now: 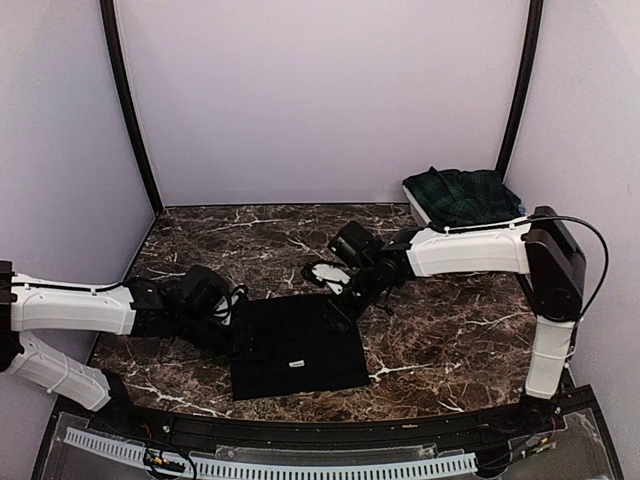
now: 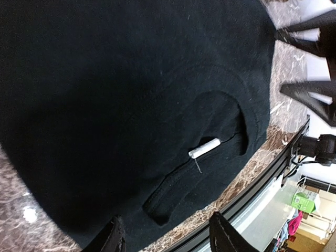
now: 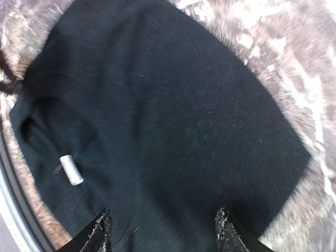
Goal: Fold and stack the mixed laundry pile
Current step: Rotate the square-folded T-shirt at the center of the board.
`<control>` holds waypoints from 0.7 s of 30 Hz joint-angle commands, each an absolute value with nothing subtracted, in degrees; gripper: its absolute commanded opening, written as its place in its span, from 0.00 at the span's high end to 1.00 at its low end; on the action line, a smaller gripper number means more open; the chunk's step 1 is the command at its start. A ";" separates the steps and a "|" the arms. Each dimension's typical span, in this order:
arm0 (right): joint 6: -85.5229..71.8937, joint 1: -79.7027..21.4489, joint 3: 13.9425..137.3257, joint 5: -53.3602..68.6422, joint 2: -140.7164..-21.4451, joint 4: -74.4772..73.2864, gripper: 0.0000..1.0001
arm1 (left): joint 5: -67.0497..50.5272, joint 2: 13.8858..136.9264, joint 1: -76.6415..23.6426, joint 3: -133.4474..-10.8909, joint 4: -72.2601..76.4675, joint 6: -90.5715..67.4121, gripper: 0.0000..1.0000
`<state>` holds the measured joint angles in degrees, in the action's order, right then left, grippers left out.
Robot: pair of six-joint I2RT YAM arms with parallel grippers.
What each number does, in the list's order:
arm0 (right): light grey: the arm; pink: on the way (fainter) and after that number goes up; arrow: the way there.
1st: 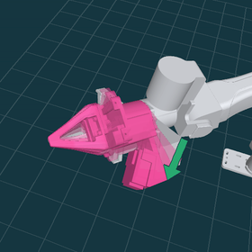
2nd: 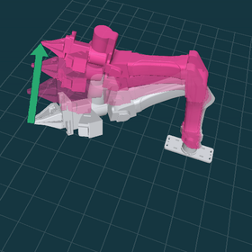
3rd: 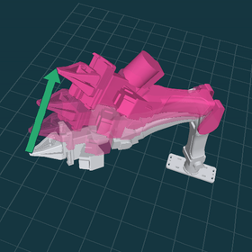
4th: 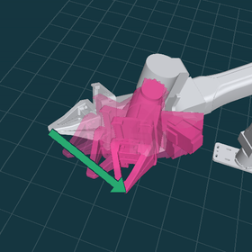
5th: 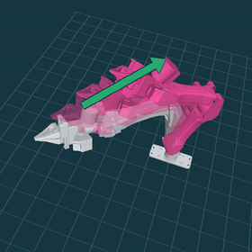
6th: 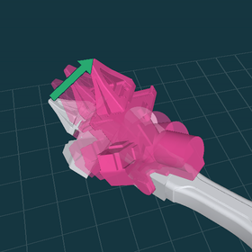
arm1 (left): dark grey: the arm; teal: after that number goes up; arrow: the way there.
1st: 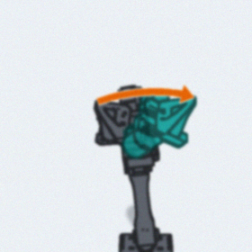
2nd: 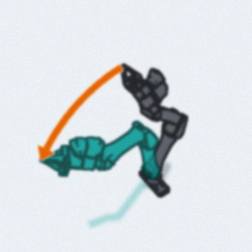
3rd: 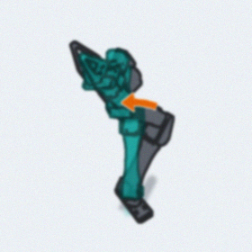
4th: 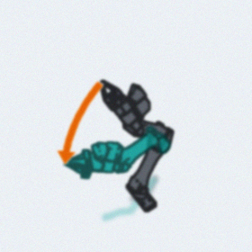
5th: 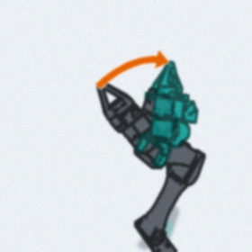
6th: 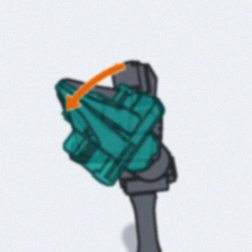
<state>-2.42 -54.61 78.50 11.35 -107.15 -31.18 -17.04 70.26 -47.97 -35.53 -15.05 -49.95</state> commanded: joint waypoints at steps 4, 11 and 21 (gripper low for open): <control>-0.46 -51.67 78.31 18.08 -113.98 -27.50 0.38 | -14.70 78.16 -49.85 -32.62 -9.02 -55.60 0.48; -6.65 -52.65 68.67 24.55 -109.39 -24.64 0.39 | -13.70 86.49 -41.06 -36.64 -7.70 -51.21 0.47; -13.66 -63.14 74.33 24.96 -99.20 -27.94 0.32 | -5.21 94.25 -30.99 -64.28 -17.24 -35.16 0.44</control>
<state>-12.19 -63.88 69.89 25.19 -106.43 -25.87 -12.14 97.36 -32.45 -54.85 -9.63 -43.53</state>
